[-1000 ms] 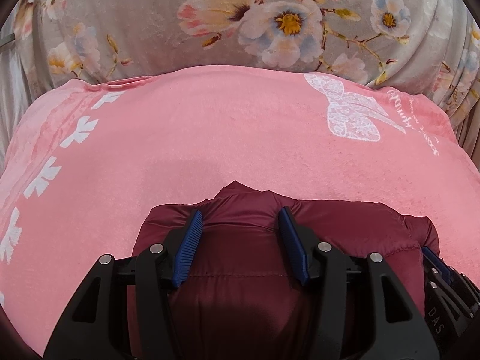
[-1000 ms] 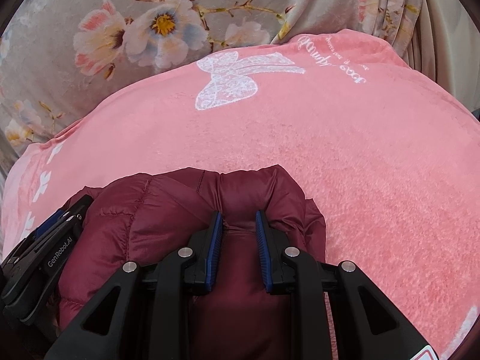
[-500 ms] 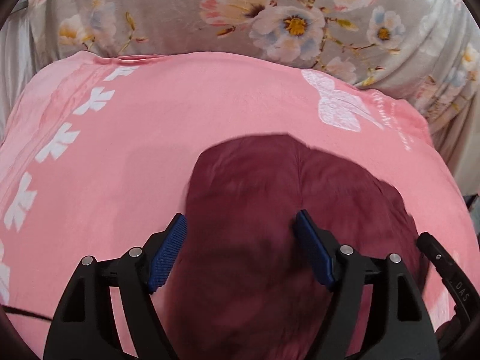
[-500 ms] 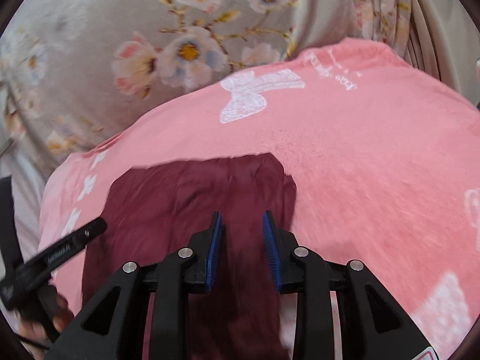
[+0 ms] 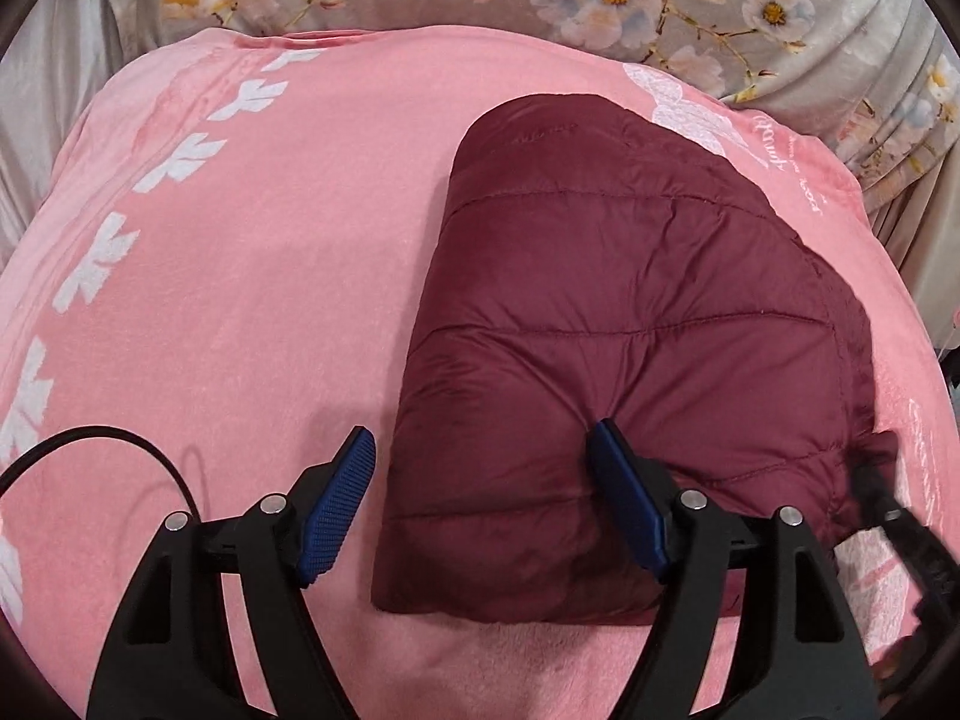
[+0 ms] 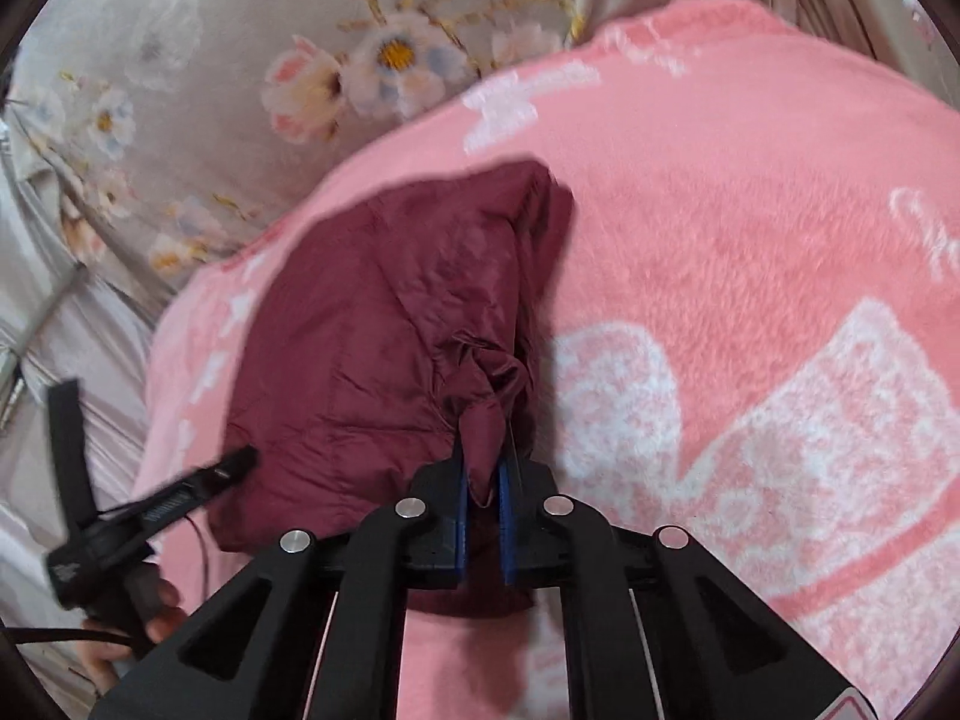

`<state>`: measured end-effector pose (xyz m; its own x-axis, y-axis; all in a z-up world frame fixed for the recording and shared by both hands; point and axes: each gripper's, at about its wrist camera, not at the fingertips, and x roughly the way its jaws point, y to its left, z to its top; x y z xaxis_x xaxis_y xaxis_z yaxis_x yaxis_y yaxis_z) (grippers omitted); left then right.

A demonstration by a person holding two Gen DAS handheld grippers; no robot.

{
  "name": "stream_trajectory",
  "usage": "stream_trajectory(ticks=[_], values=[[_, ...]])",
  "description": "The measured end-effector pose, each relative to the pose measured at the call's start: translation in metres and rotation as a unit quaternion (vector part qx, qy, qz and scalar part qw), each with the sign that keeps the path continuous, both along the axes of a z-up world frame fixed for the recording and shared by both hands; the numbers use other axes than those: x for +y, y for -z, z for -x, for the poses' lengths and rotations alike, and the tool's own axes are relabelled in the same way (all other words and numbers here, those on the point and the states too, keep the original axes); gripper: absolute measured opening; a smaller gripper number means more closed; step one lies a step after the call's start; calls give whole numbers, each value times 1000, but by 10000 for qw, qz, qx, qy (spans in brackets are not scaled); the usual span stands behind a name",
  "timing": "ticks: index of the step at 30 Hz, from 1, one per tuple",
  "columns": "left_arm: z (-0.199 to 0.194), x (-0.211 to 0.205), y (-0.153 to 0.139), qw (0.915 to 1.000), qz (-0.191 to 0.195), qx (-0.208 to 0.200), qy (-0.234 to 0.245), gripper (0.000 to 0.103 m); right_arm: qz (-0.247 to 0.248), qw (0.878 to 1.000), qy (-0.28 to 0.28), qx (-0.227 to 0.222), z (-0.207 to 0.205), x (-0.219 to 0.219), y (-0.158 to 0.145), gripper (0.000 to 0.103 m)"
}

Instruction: Fold large clothes

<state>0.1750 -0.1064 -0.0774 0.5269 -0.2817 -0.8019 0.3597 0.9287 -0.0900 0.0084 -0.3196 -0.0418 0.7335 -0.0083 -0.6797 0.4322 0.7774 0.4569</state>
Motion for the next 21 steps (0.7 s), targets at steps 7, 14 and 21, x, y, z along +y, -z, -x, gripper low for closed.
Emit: stream_trajectory(ticks=[7,14,21], values=[[12,3,9,9999,-126,-108,-21,73,546,9972,-73,506,6,30,10,7],[17,0,15,9993,-251,-258,-22,73,936,9918,-81,861,-7,40,22,9],[17,-3,22,9993,-228,-294,-43,73,1091,9898,-86,915,-12,39,30,9]])
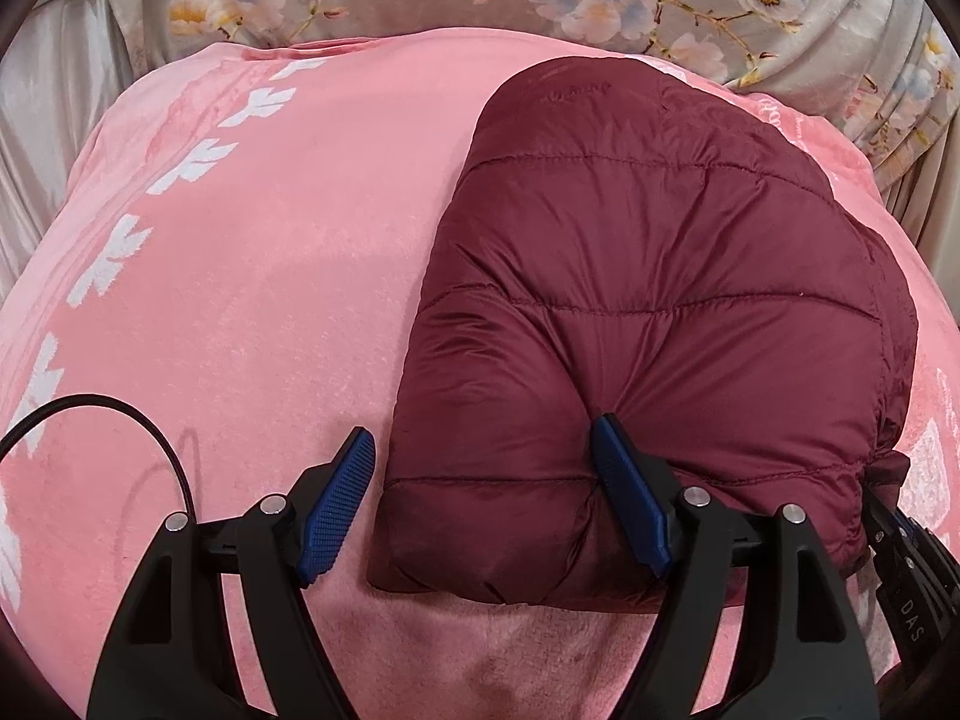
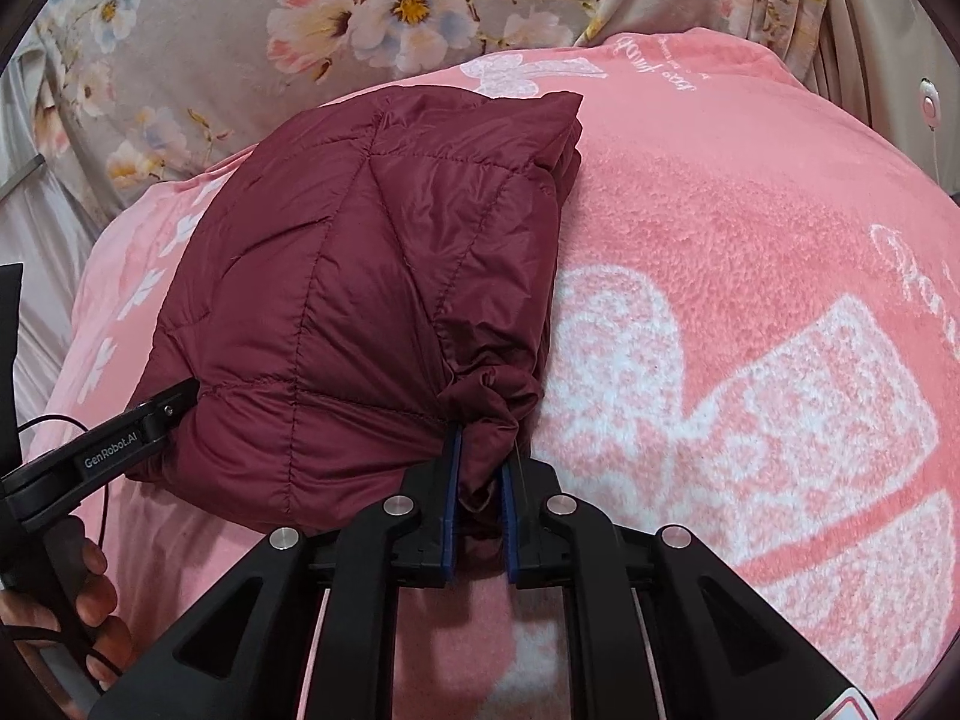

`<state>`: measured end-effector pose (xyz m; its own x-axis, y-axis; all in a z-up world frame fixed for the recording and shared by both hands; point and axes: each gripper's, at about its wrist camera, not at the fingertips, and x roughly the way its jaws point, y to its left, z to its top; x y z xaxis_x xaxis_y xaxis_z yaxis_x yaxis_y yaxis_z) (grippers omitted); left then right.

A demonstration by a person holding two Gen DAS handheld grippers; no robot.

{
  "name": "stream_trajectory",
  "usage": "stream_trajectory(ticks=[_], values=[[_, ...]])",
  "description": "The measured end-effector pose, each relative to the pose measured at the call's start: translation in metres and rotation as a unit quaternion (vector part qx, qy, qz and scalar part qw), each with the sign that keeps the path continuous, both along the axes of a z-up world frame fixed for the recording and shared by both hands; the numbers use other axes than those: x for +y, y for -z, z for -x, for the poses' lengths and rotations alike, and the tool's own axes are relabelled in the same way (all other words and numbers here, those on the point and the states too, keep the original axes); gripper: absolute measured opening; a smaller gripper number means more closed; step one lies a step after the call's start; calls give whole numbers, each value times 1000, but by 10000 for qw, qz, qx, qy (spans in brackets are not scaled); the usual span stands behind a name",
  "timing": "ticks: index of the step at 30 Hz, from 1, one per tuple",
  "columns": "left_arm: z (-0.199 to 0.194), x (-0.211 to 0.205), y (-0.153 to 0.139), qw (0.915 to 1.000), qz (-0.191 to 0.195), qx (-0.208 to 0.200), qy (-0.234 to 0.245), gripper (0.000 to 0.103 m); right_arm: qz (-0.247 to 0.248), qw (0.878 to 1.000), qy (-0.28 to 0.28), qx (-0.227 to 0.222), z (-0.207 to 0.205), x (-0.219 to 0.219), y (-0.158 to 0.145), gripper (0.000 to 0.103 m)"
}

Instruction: Fold large clothes

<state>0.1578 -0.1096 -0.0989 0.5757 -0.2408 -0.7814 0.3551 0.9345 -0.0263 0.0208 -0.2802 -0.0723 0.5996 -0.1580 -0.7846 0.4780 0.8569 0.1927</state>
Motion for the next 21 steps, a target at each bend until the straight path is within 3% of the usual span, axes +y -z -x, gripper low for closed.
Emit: stream_trajectory(ticks=[9,10,11,13,16,21], values=[[-1,2,-1,9999,147,-18,23,74,-108,9999,18,-104,3,-1,-3,13],[-1,4,-2,9998,215,18,13,77,-146,9998,51,-133,5,-2,-5,21],[-5,12,-6,9993,357,136,-20,82,-150,9997,178,-122,10,-5,-9,41],[-11,25,-11,9971,665,367,-1,84,-248,9986,384,-259,19,-12,-17,67],[-25,39,-15,9934,980,586,-58,94,-856,9929,487,-673,25,-31,-24,75],[-47,31,1,9847,1336,1115,118,98,-1712,9826,430,-575,-3,-50,-4,76]])
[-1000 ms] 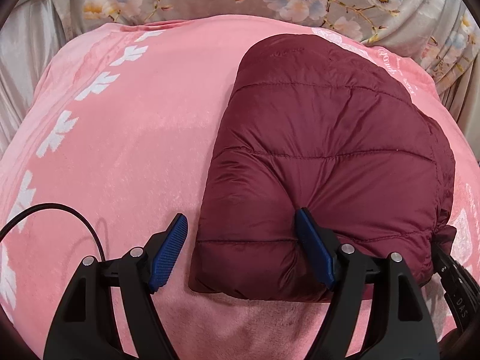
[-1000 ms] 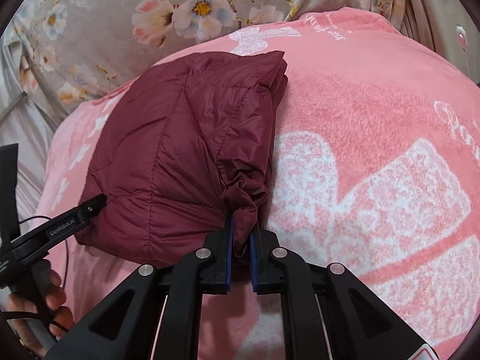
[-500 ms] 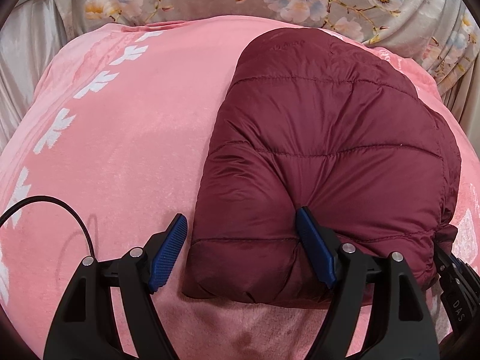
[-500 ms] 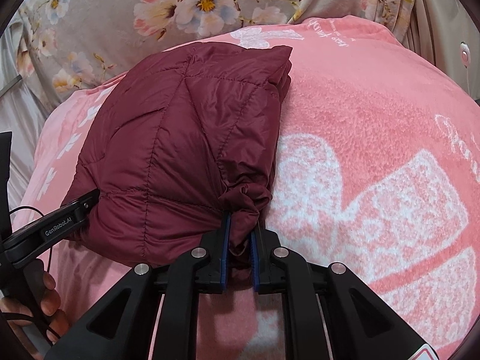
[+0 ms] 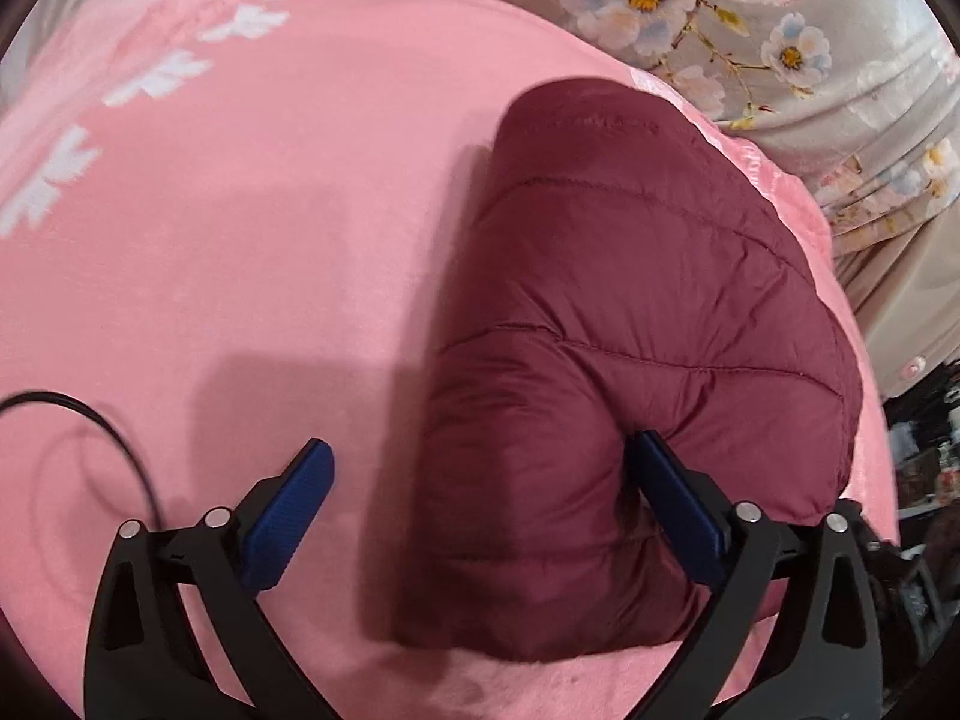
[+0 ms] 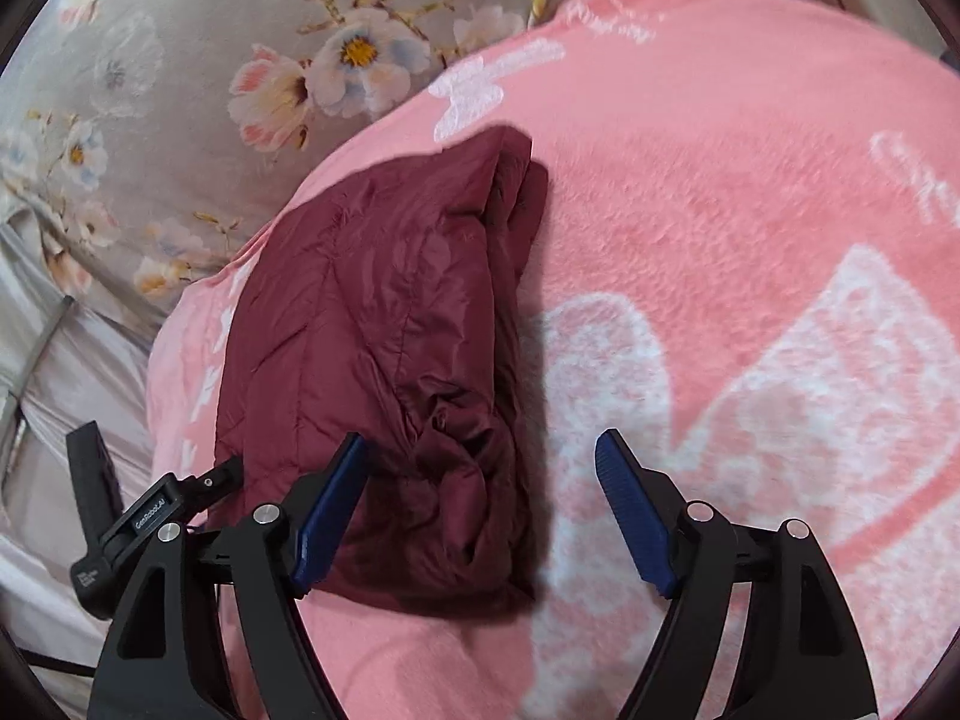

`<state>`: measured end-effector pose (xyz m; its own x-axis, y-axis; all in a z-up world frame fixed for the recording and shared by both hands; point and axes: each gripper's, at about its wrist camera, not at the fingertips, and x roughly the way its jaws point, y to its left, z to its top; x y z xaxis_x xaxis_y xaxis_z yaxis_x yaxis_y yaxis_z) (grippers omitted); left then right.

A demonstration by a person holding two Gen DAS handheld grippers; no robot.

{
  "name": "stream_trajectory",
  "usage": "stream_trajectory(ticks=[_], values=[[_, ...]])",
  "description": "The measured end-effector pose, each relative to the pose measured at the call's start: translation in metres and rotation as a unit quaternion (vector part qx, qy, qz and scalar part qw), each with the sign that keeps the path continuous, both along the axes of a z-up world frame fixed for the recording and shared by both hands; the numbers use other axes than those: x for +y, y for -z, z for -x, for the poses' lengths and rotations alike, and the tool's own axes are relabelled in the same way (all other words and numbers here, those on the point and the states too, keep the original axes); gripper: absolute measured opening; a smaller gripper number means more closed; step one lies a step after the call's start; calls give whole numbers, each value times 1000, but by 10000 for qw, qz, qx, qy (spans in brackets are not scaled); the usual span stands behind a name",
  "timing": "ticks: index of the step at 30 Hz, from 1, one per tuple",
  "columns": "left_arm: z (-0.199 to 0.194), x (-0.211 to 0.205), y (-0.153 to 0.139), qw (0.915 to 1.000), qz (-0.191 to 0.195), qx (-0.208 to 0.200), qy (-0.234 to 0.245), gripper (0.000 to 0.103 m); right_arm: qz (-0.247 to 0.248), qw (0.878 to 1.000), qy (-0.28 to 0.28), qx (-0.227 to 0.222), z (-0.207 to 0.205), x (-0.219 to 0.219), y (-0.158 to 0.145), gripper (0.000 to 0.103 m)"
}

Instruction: Fold large clothes

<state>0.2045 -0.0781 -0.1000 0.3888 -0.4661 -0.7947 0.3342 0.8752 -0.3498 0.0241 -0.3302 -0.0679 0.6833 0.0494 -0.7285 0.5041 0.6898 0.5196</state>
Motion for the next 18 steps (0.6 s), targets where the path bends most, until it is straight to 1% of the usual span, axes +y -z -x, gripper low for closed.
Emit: stream_trajectory(ticks=[1,2,4,8,11,12,13,14,15,17,18], values=[[-1,-1,2,10000,85,24,-34,98,-146,9999,-18,-6,-5,0,6,77],[0,-4,2,9999,113,-45,-31,98,-177,9998,7,-54,-7,1,8,82],[-1,-10,4,9998,137,-118,61,98,-65,9998,-4,-201,-10,5,8,86],[-4,-19,5,9997,179,-138,27,98,2,9996,-60,-293,-18,6,11,86],[-5,-28,4,9995,224,-161,136,97,-83,9992,-105,-365,-27,3,13,86],[-4,-30,2,9993,272,-167,200,93,-138,9990,-138,-398,-31,2,14,81],[-4,-32,1,9994,238,-176,191,91,-184,9987,-169,-439,-33,0,14,74],[-2,-34,-1,9994,183,-208,185,85,-320,9978,-275,-508,-38,0,15,59],[0,-35,-4,9995,126,-251,167,81,-354,9979,-283,-473,-41,1,15,57],[5,-33,-11,9993,17,-332,188,61,-103,9985,-344,-416,-44,6,7,40],[10,-32,-16,9990,-19,-390,213,57,128,9984,-382,-402,-42,11,-1,31]])
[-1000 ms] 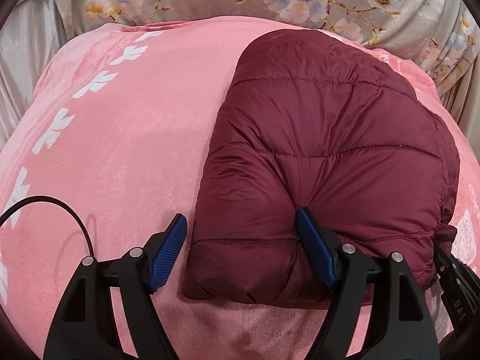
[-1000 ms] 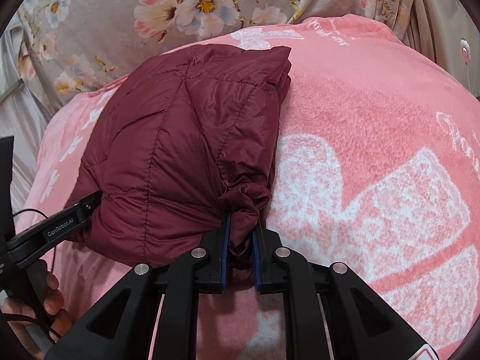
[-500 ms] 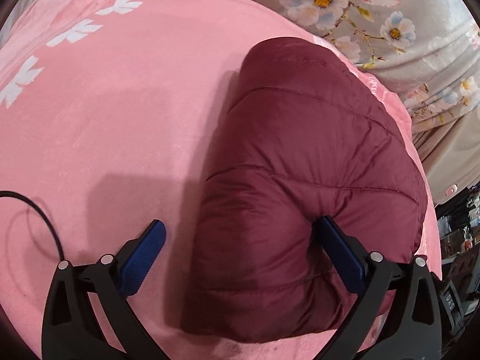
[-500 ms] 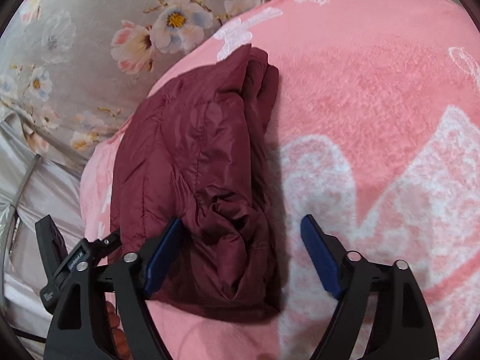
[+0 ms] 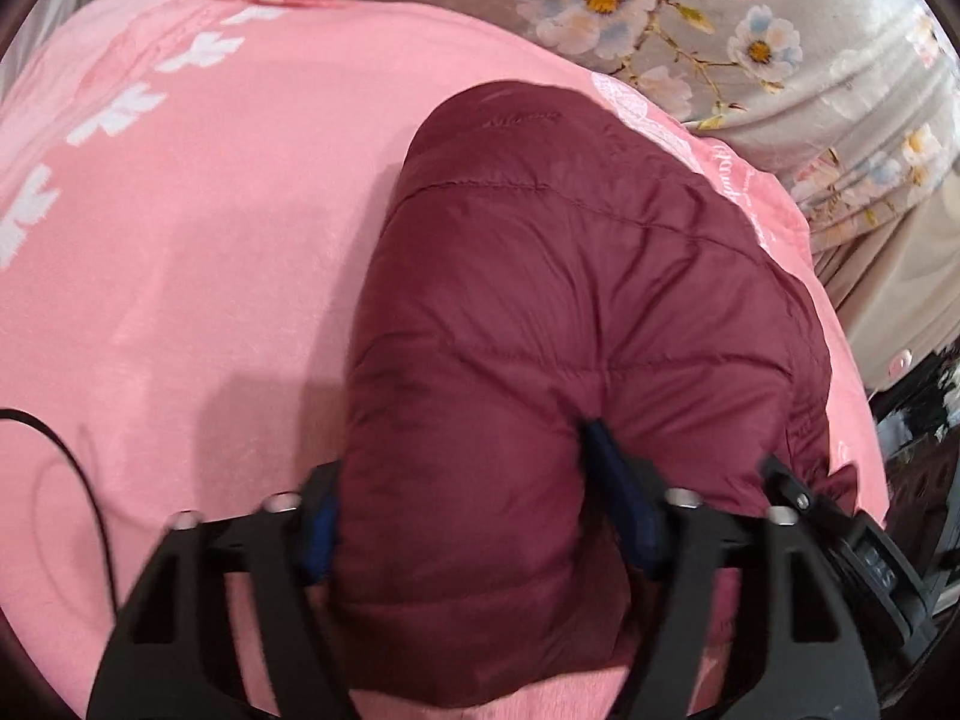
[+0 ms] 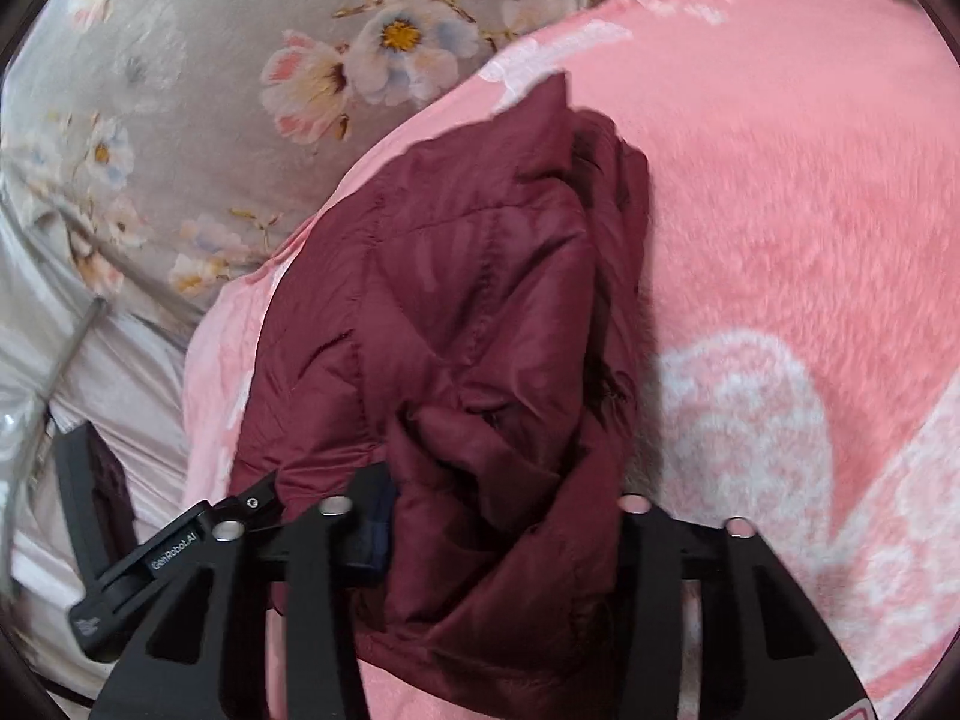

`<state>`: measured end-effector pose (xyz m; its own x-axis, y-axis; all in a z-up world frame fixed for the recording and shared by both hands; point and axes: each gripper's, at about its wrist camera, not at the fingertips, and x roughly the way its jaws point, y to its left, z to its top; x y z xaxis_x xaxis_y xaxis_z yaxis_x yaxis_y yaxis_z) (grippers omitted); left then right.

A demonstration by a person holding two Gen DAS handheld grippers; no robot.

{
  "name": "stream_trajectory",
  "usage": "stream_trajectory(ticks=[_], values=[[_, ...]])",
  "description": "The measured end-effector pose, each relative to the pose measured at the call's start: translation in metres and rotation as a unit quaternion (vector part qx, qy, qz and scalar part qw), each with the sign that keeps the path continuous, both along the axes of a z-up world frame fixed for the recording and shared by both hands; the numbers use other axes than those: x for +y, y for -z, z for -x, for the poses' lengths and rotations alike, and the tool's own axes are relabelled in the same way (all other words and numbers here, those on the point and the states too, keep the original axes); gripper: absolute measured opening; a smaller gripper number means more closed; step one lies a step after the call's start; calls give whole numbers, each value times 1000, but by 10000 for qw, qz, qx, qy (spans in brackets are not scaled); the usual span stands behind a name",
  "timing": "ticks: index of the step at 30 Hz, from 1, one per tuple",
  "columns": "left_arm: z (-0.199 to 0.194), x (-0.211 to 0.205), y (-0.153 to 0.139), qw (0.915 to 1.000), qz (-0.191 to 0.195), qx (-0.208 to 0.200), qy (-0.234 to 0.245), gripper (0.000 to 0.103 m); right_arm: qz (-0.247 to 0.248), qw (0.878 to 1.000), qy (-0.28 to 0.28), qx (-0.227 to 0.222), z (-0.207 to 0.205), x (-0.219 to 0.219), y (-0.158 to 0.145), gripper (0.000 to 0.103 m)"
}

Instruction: Fold large clothes

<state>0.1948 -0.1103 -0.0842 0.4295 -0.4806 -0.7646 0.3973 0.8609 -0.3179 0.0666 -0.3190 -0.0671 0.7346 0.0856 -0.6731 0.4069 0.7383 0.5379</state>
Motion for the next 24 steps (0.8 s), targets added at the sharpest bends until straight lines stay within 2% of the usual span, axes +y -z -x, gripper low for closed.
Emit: stream_trajectory(ticks=[2,5,8,15,20,24], values=[[9,3,-11,10000,48,-57,52,44,287,9996,-53,-50,3,8,-14,22],[28,4,-29,9997,65,-162,174,38,460,9985,-135,-265,16,14,-35,19],[56,7,-46,9988,103,-366,317,36,788,9954,-256,-490,37,24,-61,18],[116,28,-87,9942,535,-773,513,34,1498,9820,-355,-1099,97,50,-116,17],[155,53,-128,9858,854,-1367,459,34,1844,9682,-427,-1637,123,75,-149,16],[173,77,-160,9761,1078,-1846,382,34,2115,9518,-552,-2153,135,97,-181,16]])
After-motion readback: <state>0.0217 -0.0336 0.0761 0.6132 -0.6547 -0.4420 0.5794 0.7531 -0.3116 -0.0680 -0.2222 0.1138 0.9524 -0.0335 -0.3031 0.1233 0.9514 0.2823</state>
